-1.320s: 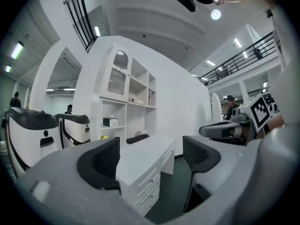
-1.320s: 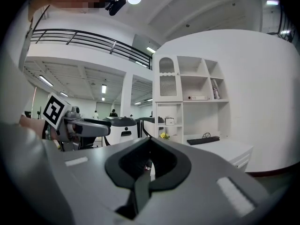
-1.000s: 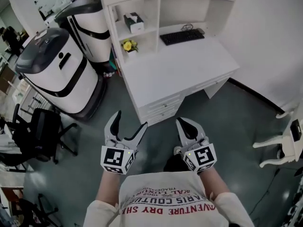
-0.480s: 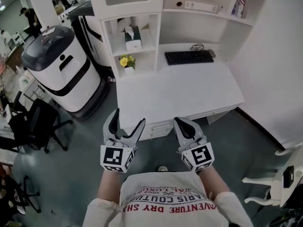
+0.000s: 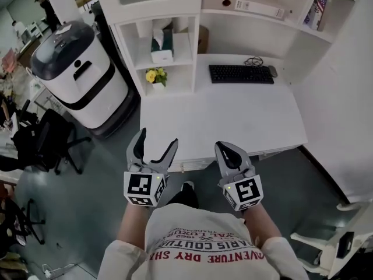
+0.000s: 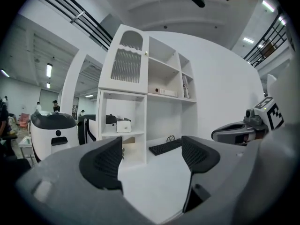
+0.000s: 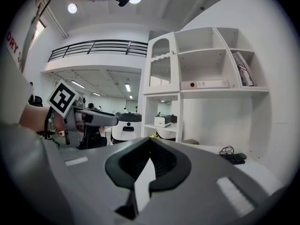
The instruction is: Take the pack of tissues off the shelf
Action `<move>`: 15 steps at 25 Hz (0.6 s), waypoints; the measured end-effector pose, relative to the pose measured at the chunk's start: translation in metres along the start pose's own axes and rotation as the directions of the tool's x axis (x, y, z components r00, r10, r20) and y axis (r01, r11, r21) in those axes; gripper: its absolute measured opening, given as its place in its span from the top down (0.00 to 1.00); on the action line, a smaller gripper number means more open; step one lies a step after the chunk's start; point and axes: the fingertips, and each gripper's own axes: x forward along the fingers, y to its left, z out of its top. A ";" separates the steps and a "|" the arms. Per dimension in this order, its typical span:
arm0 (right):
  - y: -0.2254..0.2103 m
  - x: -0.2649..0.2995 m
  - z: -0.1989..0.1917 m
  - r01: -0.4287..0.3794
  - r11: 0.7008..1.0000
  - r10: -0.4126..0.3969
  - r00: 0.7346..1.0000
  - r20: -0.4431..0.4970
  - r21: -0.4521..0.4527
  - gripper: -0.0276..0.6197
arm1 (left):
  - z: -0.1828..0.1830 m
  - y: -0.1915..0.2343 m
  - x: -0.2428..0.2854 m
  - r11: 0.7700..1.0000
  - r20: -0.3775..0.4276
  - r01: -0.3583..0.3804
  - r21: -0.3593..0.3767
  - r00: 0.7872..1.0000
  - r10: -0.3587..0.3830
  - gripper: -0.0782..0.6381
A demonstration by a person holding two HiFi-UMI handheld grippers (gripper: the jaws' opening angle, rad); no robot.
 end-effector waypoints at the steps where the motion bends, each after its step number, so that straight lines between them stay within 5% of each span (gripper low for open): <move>1: -0.005 0.006 -0.002 -0.004 1.000 0.004 1.000 -0.003 0.003 0.95 | -0.002 0.003 0.008 1.000 -0.010 -0.009 0.001 1.000 0.009 0.33; 15: -0.094 0.138 0.013 -0.061 0.996 0.061 0.998 -0.005 -0.065 0.95 | 0.015 0.067 0.160 0.997 0.012 -0.072 -0.033 0.997 0.073 0.33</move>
